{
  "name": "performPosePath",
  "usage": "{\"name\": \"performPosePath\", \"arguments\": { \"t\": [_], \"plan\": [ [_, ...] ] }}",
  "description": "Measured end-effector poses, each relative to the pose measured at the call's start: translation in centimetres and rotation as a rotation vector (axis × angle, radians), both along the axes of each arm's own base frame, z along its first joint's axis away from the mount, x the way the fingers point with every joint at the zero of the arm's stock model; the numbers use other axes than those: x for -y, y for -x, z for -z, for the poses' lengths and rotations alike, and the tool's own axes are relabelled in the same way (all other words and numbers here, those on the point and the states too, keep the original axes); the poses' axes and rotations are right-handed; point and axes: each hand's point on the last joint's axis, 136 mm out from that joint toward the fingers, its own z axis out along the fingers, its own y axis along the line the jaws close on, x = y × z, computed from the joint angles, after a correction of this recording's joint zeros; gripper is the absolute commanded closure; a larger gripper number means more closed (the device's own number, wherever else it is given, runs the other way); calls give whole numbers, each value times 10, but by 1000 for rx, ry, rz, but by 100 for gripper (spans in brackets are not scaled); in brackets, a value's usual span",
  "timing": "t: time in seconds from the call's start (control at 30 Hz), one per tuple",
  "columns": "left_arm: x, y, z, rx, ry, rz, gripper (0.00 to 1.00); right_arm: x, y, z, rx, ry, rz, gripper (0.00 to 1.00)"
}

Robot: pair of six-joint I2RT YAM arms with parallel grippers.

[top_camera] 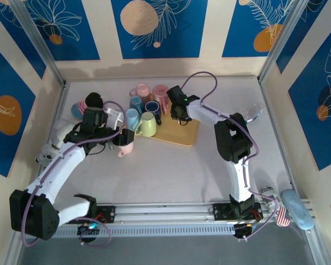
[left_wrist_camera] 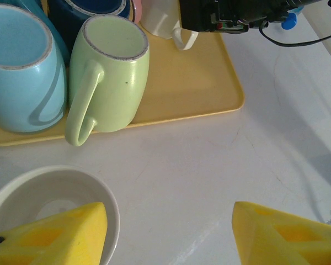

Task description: Turn the mug right side up

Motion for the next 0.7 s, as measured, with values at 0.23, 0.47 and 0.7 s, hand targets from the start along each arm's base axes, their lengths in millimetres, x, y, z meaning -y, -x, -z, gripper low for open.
{"name": "performPosePath", "arguments": {
  "t": [0.23, 0.47, 0.7],
  "plan": [
    [0, 0, 0, 0, 0, 0, 38, 5, 1, 1, 2, 49, 0, 82],
    [0, -1, 4, -12, -4, 0, 38, 5, 1, 0, 2, 72, -26, 95],
    [1, -5, 2, -18, 20, -24, 37, 4, 20, -6, 1, 64, -100, 98]
  ]
}}
